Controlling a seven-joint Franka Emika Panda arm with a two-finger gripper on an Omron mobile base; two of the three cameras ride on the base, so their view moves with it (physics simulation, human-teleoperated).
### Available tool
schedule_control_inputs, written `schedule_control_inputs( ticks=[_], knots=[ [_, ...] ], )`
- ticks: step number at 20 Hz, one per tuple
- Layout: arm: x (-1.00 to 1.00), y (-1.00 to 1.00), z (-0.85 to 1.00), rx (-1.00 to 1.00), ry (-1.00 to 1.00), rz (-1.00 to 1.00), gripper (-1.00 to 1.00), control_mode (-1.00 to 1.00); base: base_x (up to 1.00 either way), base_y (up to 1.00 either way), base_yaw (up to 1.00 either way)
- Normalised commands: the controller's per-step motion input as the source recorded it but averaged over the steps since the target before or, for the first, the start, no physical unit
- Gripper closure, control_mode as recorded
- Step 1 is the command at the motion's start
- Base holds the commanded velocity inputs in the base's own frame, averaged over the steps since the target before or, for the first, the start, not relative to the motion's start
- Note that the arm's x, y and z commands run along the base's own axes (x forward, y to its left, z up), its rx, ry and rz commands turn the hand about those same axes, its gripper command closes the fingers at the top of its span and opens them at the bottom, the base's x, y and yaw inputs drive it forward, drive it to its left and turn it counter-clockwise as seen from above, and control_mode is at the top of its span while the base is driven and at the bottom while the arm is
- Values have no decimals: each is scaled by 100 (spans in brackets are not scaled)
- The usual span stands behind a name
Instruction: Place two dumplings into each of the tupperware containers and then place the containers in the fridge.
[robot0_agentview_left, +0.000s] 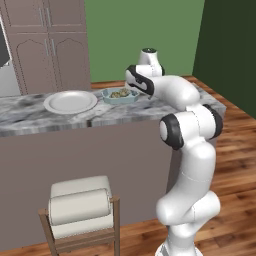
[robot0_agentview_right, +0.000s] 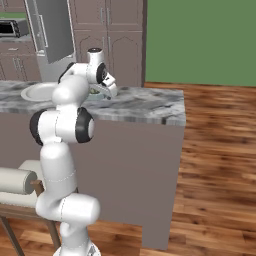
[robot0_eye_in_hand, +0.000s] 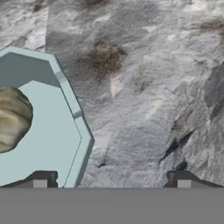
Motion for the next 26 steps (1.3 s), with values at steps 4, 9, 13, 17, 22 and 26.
schedule_control_inputs(
  ticks=[4, 9, 13, 17, 22, 26],
  knots=[
    [17, 0, -17, 1, 3, 4, -100, -100, 0, 0, 0],
    [24, 0, -7, 0, 4, 1, -100, -100, 0, 0, 0],
    [47, 0, 0, 1, 0, 0, -100, -100, 0, 0, 0],
    [46, 18, -4, 0, 0, 0, -100, -100, 0, 0, 0],
    [40, 29, -8, 0, 0, 0, -100, -100, 0, 0, 0],
    [7, 6, -15, 0, 6, -1, -100, -100, 0, 0, 0]
  ],
)
